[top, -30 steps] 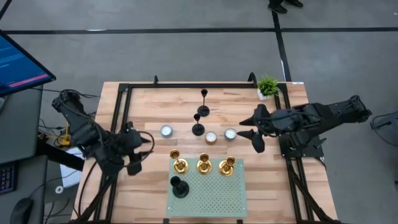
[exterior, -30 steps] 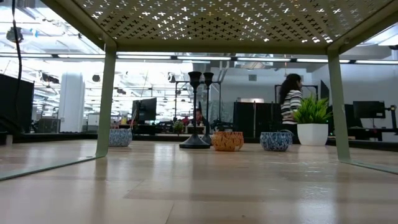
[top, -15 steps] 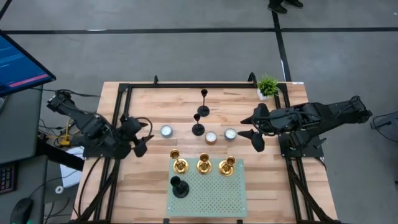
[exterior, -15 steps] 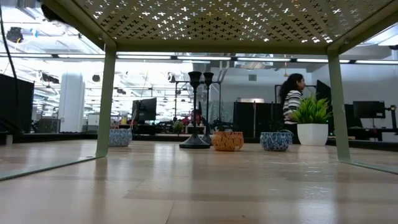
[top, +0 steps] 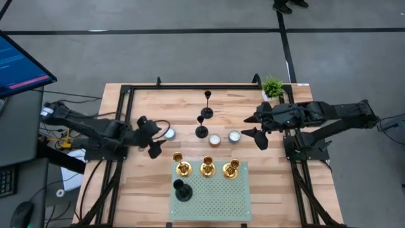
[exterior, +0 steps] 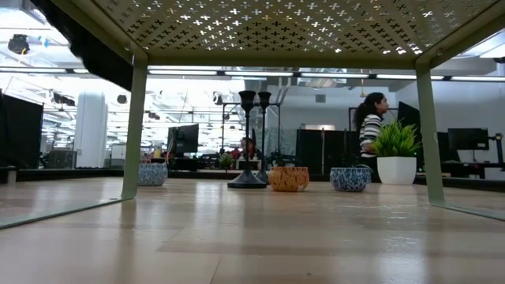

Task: Pick & Place candle stick holders
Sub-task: Put the left blue scented candle on the shelf

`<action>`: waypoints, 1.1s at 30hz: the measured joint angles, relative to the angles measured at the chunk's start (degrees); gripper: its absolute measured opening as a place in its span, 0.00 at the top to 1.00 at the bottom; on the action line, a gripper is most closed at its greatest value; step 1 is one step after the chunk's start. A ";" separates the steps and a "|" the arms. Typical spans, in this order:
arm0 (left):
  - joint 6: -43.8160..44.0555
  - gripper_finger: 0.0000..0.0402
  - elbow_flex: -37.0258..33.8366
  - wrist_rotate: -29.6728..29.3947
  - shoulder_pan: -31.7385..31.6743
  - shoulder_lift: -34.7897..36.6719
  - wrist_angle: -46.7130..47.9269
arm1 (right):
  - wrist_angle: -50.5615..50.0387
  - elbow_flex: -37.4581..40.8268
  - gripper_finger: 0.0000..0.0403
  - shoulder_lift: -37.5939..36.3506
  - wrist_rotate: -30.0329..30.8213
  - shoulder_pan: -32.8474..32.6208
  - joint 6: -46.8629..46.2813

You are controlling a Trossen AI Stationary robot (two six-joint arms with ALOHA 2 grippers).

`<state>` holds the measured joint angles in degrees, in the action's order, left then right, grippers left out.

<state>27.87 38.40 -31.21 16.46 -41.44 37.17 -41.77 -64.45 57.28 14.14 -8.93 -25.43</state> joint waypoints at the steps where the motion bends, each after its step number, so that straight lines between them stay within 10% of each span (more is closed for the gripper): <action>1: -1.96 0.29 -0.57 1.73 -2.20 -0.59 -1.29 | 0.01 0.00 0.36 0.00 -0.70 0.30 0.09; 16: -19.42 0.29 -12.53 25.55 -24.77 -2.25 -20.15 | -0.01 0.00 0.36 0.02 -4.01 2.46 0.53; 33: -25.50 0.29 -16.82 31.28 -29.80 -13.82 -32.68 | -0.29 0.00 0.36 0.04 -6.84 5.02 0.51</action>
<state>2.37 21.58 0.08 -13.34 -55.26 4.49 -42.06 -64.45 57.32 7.30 -3.91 -24.93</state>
